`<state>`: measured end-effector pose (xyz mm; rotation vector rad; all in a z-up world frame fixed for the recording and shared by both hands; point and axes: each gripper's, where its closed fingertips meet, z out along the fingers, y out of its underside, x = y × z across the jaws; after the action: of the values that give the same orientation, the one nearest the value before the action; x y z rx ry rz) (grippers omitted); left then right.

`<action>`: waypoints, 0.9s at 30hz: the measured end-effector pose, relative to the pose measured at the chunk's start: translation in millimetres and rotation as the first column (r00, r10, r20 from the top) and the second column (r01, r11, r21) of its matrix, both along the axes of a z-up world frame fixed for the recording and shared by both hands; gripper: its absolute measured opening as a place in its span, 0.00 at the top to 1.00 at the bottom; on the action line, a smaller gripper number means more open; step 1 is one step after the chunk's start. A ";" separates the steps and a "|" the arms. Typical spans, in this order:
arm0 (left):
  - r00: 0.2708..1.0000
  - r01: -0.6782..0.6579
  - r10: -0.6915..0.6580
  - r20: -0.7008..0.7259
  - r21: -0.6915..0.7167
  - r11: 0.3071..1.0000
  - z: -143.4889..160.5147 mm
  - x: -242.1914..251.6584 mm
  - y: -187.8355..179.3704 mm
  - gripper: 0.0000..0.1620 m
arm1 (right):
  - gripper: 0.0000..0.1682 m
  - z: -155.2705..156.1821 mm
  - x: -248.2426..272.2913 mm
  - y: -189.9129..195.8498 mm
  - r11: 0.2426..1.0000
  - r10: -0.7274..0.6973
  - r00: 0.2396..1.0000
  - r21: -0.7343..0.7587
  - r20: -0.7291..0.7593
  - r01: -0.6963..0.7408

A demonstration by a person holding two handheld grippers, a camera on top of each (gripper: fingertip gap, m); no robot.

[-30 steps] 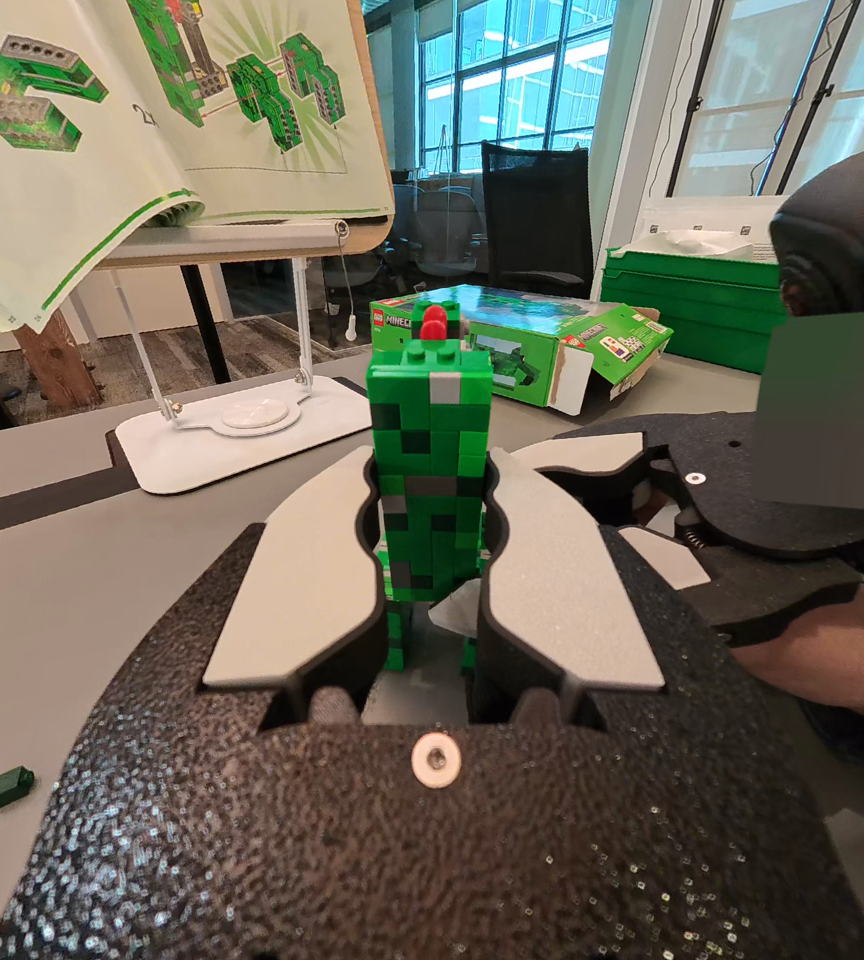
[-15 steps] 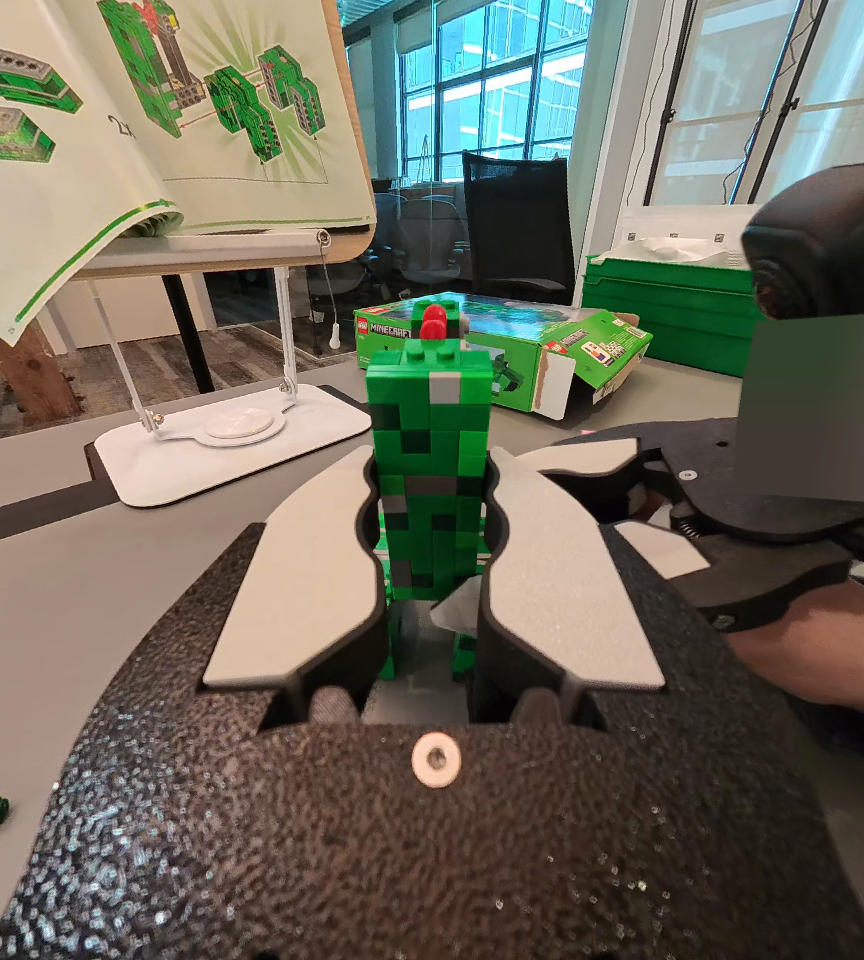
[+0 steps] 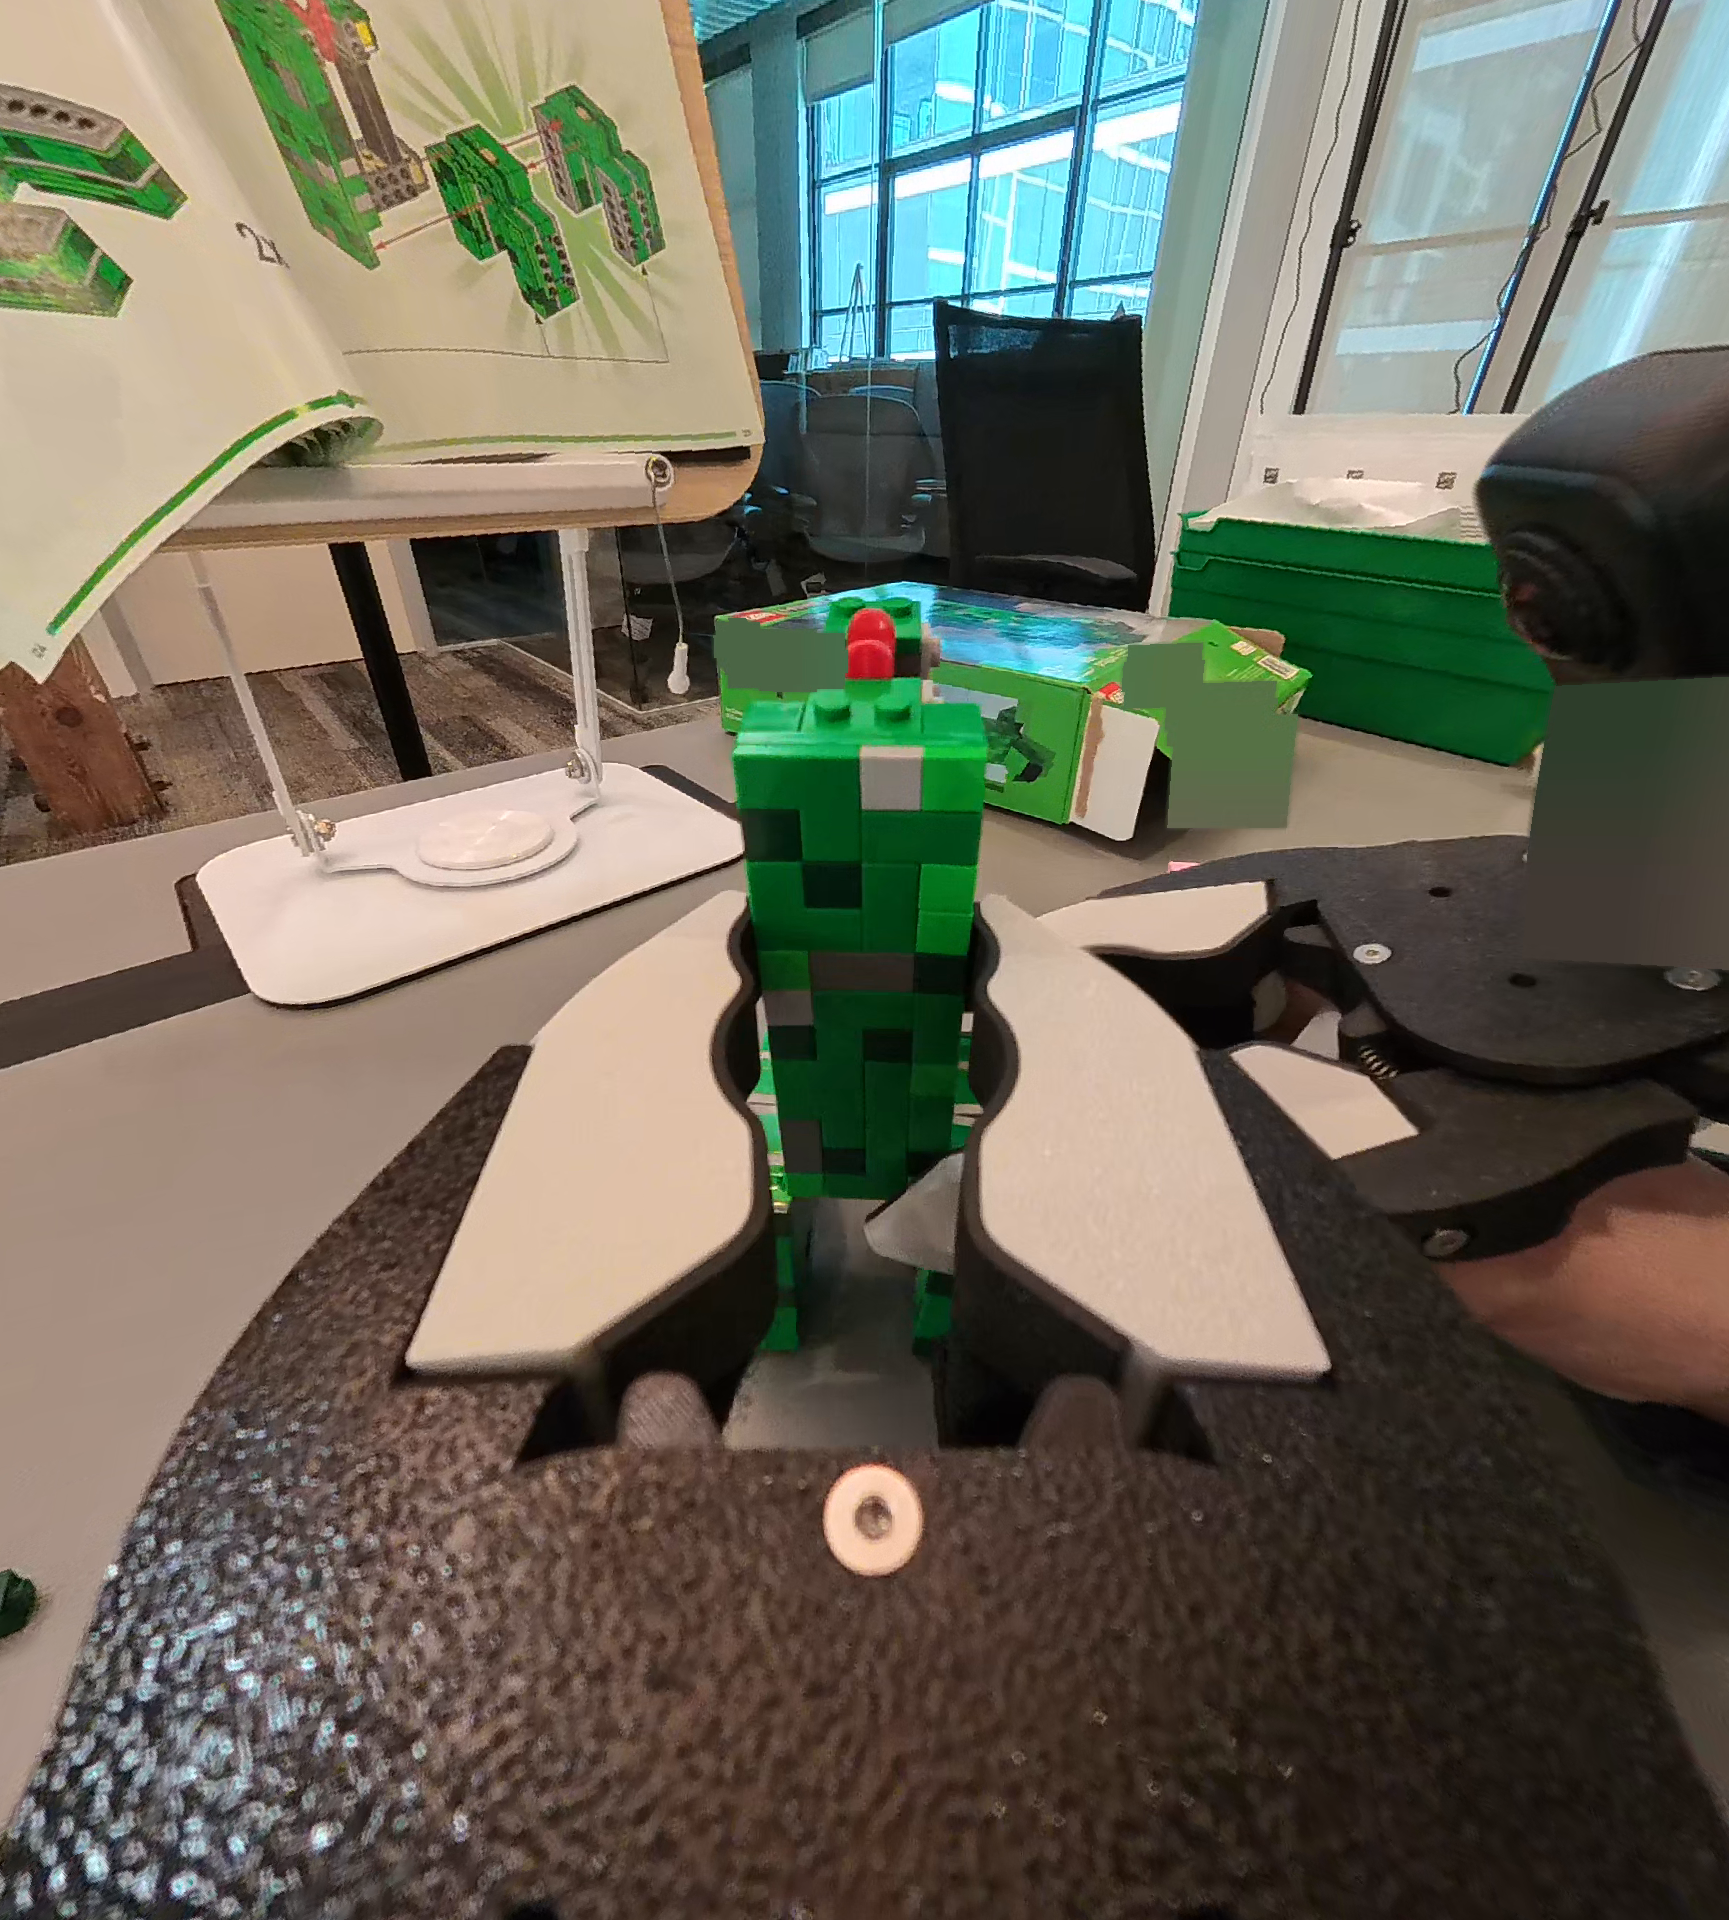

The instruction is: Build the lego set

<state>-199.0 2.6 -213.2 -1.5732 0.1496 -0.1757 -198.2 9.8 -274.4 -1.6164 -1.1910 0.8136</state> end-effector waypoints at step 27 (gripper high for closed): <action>0.998 0.033 -0.033 -0.047 0.007 0.999 -1.3 4.2 1.4 0.78 | 0.59 -3.0 -0.2 0.7 1.000 0.004 0.999 0.029 0.032 -0.005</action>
<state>-194.8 4.0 -214.5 -1.5687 0.2127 -0.1642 -198.4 10.5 -277.4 -1.6090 -1.2238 0.7731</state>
